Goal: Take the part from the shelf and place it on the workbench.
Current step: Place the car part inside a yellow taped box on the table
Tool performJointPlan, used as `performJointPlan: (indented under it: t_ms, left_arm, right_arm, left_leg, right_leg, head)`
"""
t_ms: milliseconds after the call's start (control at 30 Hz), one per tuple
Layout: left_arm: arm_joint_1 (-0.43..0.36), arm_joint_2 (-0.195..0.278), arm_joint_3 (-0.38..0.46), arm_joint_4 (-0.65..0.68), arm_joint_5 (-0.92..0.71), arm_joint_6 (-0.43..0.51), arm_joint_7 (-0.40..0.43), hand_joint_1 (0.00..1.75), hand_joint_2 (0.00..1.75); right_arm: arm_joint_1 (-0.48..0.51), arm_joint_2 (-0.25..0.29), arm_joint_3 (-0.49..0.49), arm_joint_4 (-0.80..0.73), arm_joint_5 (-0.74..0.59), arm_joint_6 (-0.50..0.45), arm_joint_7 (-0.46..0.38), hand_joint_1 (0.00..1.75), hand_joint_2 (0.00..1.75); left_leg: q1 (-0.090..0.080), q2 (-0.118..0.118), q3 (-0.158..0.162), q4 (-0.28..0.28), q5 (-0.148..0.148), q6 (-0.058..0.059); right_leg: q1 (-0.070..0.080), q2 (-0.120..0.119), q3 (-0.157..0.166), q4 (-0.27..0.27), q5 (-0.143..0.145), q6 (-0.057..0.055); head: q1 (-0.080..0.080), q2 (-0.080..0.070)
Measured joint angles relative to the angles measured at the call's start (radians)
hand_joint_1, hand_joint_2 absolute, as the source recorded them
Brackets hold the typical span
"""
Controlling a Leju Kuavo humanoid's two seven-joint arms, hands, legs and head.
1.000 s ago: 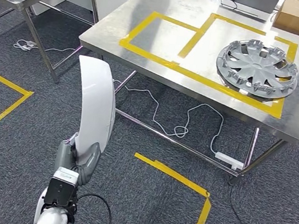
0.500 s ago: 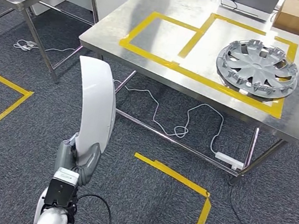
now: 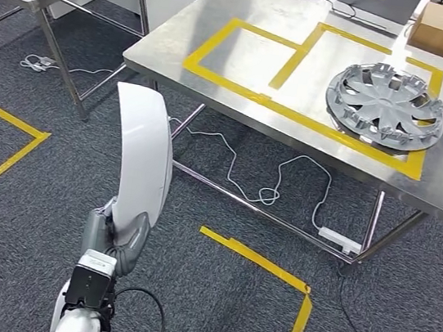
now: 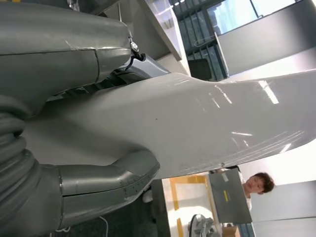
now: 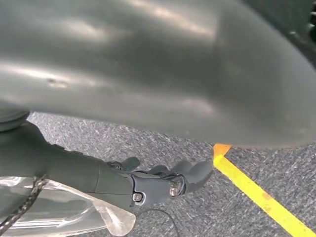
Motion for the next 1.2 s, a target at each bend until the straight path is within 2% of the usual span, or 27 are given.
performJointPlan:
  t_ms: [33,67,100,133,167,233,300,367,433,467,500,533,600,633,667,700,767,833,867,933,967,1000,1033,1067,1133,1167,1200]
  left_arm:
    - [0.000,0.000,0.001,0.000,0.006,-0.004,-0.003,1.75,1.75]
    - [0.000,0.000,0.002,0.000,0.013,-0.010,-0.008,1.75,1.75]
    - [0.000,0.000,0.004,0.000,0.019,-0.015,-0.013,1.75,1.75]
    - [0.000,-0.001,0.005,0.000,0.023,-0.019,-0.017,1.75,1.75]
    - [-0.001,-0.001,0.006,0.000,0.026,-0.021,-0.021,1.75,1.75]
    - [-0.001,-0.001,0.007,0.001,0.029,-0.023,-0.027,1.75,1.75]
    - [0.000,-0.001,0.007,0.001,0.032,-0.021,-0.031,1.75,1.75]
    - [0.008,0.000,0.007,-0.002,0.034,-0.018,-0.032,1.75,1.75]
    - [0.023,0.004,0.008,-0.009,0.032,-0.019,-0.026,1.75,1.75]
    - [0.031,0.006,0.008,-0.013,0.029,-0.021,-0.020,1.75,1.75]
    - [0.037,0.007,0.008,-0.017,0.025,-0.025,-0.013,1.75,1.75]
    - [0.039,0.009,0.008,-0.020,0.021,-0.029,-0.007,1.75,1.75]
    - [0.034,0.010,0.009,-0.024,0.015,-0.037,0.003,1.75,1.75]
    - [0.029,0.010,0.009,-0.023,0.012,-0.040,0.006,1.75,1.75]
    - [0.023,0.009,0.009,-0.022,0.011,-0.040,0.007,1.75,1.75]
    - [0.019,0.009,0.009,-0.021,0.010,-0.038,0.008,1.75,1.75]
    - [0.015,0.007,0.008,-0.018,0.010,-0.029,0.007,1.75,1.75]
    - [0.013,0.005,0.007,-0.017,0.010,-0.019,0.005,1.75,1.75]
    - [0.011,0.004,0.006,-0.015,0.010,-0.015,0.004,1.75,1.75]
    - [0.009,0.002,0.002,-0.011,0.011,-0.010,0.004,1.75,1.75]
    - [0.009,0.002,0.001,-0.008,0.011,-0.008,0.004,1.75,1.75]
    - [0.009,0.002,0.000,-0.005,0.011,-0.007,0.004,1.75,1.75]
    - [0.010,0.002,-0.001,-0.002,0.012,-0.005,0.004,1.75,1.75]
    - [0.010,0.002,-0.001,0.000,0.012,-0.004,0.004,1.75,1.75]
    - [0.009,0.002,-0.001,0.001,0.012,-0.004,0.004,1.75,1.75]
    - [0.009,0.002,-0.001,0.002,0.012,-0.004,0.004,1.75,1.75]
    - [0.009,0.001,-0.001,0.002,0.012,-0.004,0.004,1.75,1.75]
  right_arm:
    - [0.000,0.000,0.000,0.000,0.000,-0.002,-0.002,0.00,0.00]
    - [-0.001,0.000,0.000,0.000,0.001,-0.004,-0.005,0.00,0.00]
    - [-0.002,0.001,0.000,0.000,0.001,-0.006,-0.010,0.00,0.00]
    - [-0.004,0.001,-0.001,0.000,0.002,-0.009,-0.014,0.00,0.00]
    - [-0.005,0.002,-0.001,0.000,0.003,-0.013,-0.018,0.00,0.00]
    - [-0.005,0.004,-0.002,0.000,0.002,-0.018,-0.022,0.00,0.00]
    - [-0.004,0.006,-0.002,0.000,0.001,-0.023,-0.022,0.00,0.00]
    - [-0.004,0.010,-0.003,0.000,0.001,-0.025,-0.019,0.00,0.00]
    - [-0.004,0.016,-0.003,0.000,0.002,-0.026,-0.015,0.00,0.00]
    - [-0.002,0.019,-0.003,0.000,0.003,-0.027,-0.015,0.00,0.00]
    - [-0.001,0.021,-0.003,0.000,0.003,-0.028,-0.016,0.00,0.00]
    - [0.000,0.024,-0.004,0.000,0.003,-0.029,-0.017,0.00,0.00]
    - [0.000,0.028,-0.005,0.000,0.001,-0.027,-0.015,0.00,0.00]
    - [-0.001,0.030,-0.006,0.000,0.001,-0.024,-0.014,0.00,0.00]
    - [-0.002,0.032,-0.006,0.000,0.000,-0.020,-0.011,0.00,0.00]
    - [-0.003,0.033,-0.006,0.000,0.001,-0.016,-0.007,0.00,0.00]
    - [-0.003,0.033,-0.007,0.000,0.005,-0.012,0.001,0.00,0.00]
    - [-0.002,0.033,-0.007,0.000,0.009,-0.009,0.003,0.00,0.00]
    - [-0.002,0.032,-0.007,0.000,0.010,-0.007,0.003,0.00,0.00]
    - [-0.001,0.032,-0.007,0.000,0.012,-0.005,0.004,0.00,0.00]
    - [-0.001,0.031,-0.007,0.000,0.013,-0.004,0.005,0.00,0.00]
    - [0.001,0.030,-0.009,0.000,0.013,-0.004,0.007,0.00,0.00]
    - [0.002,0.029,-0.010,0.000,0.014,-0.004,0.007,0.00,0.00]
    - [0.002,0.028,-0.012,0.000,0.014,-0.004,0.007,0.00,0.00]
    - [0.001,0.027,-0.014,0.000,0.015,-0.003,0.007,0.00,0.00]
    - [-0.001,0.026,-0.014,0.000,0.015,-0.003,0.007,0.00,0.00]
    - [-0.001,0.026,-0.014,0.000,0.015,-0.003,0.007,0.00,0.00]
  left_leg:
    - [0.002,0.000,0.002,0.001,-0.003,-0.004]
    - [0.004,0.000,0.005,0.004,-0.006,-0.010]
    - [0.003,0.000,0.006,0.009,-0.012,-0.017]
    - [0.002,0.000,0.005,0.015,-0.016,-0.025]
    - [0.000,0.000,0.004,0.019,-0.019,-0.032]
    - [0.000,0.002,0.003,0.023,-0.021,-0.039]
    - [0.004,-0.003,0.001,0.037,-0.035,-0.047]
    - [0.006,-0.015,-0.036,0.119,-0.083,-0.053]
    - [0.005,-0.023,-0.105,0.258,-0.138,-0.053]
    - [0.005,-0.024,-0.132,0.305,-0.147,-0.052]
    - [0.005,-0.025,-0.144,0.318,-0.135,-0.049]
    - [0.004,-0.026,-0.138,0.293,-0.105,-0.044]
    - [0.001,-0.032,-0.091,0.172,-0.026,-0.029]
    - [-0.001,-0.035,-0.067,0.113,-0.002,-0.022]
    - [-0.004,-0.038,-0.052,0.074,0.007,-0.019]
    - [-0.006,-0.040,-0.046,0.057,0.004,-0.018]
    - [-0.006,-0.038,-0.044,0.043,-0.001,-0.018]
    - [-0.001,-0.036,-0.036,0.031,0.002,-0.013]
    - [0.001,-0.034,-0.032,0.027,0.003,-0.009]
    - [0.000,-0.030,-0.030,0.027,0.000,-0.004]
    - [0.000,-0.029,-0.030,0.027,-0.001,-0.003]
    - [0.000,-0.029,-0.028,0.028,-0.003,-0.003]
    - [0.000,-0.029,-0.026,0.028,-0.005,-0.003]
    - [0.000,-0.029,-0.022,0.029,-0.008,-0.005]
    - [-0.002,-0.029,-0.016,0.032,-0.017,-0.013]
    - [-0.004,-0.029,-0.014,0.034,-0.020,-0.018]
    - [-0.006,-0.029,-0.014,0.035,-0.022,-0.022]
  right_leg:
    - [-0.003,-0.001,0.020,-0.042,0.031,0.002]
    - [-0.006,-0.005,0.053,-0.111,0.067,0.005]
    - [-0.007,-0.010,0.089,-0.180,0.091,0.006]
    - [-0.007,-0.012,0.116,-0.230,0.105,0.002]
    - [-0.005,-0.014,0.130,-0.256,0.106,-0.004]
    - [-0.002,-0.009,0.133,-0.258,0.099,-0.023]
    - [-0.001,-0.005,0.135,-0.257,0.097,-0.036]
    - [-0.002,-0.001,0.139,-0.258,0.095,-0.049]
    - [0.002,0.005,0.142,-0.258,0.091,-0.057]
    - [0.004,0.008,0.144,-0.258,0.089,-0.059]
    - [0.006,0.012,0.148,-0.258,0.087,-0.061]
    - [0.008,0.016,0.152,-0.258,0.084,-0.062]
    - [0.011,0.022,0.160,-0.258,0.079,-0.061]
    - [0.013,0.025,0.162,-0.257,0.075,-0.058]
    - [0.014,0.026,0.161,-0.257,0.074,-0.054]
    - [0.014,0.027,0.158,-0.256,0.073,-0.049]
    - [0.012,0.027,0.154,-0.257,0.071,-0.037]
    - [0.011,0.022,0.139,-0.227,0.050,-0.027]
    - [0.010,0.018,0.116,-0.184,0.028,-0.023]
    - [0.010,0.013,0.046,-0.054,-0.024,-0.016]
    - [0.010,0.013,0.015,-0.002,-0.035,-0.013]
    - [0.009,0.012,-0.003,0.019,-0.030,-0.011]
    - [0.009,0.012,0.000,-0.002,-0.004,-0.010]
    - [0.009,0.010,0.023,-0.058,0.035,-0.011]
    - [0.010,0.003,0.088,-0.193,0.093,-0.015]
    - [0.011,0.001,0.109,-0.234,0.104,-0.020]
    - [0.013,0.000,0.120,-0.251,0.103,-0.025]
  head:
    - [0.000,0.000]
    - [0.000,0.000]
    - [0.001,0.000]
    - [0.001,0.000]
    - [0.000,0.000]
    - [-0.002,0.000]
    - [-0.003,0.000]
    - [-0.007,0.000]
    - [-0.009,0.000]
    - [-0.010,0.000]
    - [-0.010,0.000]
    - [-0.010,0.000]
    - [-0.009,0.000]
    - [-0.009,0.000]
    - [-0.010,0.000]
    - [-0.010,0.000]
    - [-0.011,0.000]
    - [-0.009,0.000]
    - [-0.007,0.000]
    - [-0.004,0.000]
    - [-0.004,0.000]
    - [-0.004,0.000]
    - [-0.004,0.000]
    - [-0.004,0.000]
    - [-0.004,0.000]
    - [-0.004,0.000]
    - [-0.005,0.000]
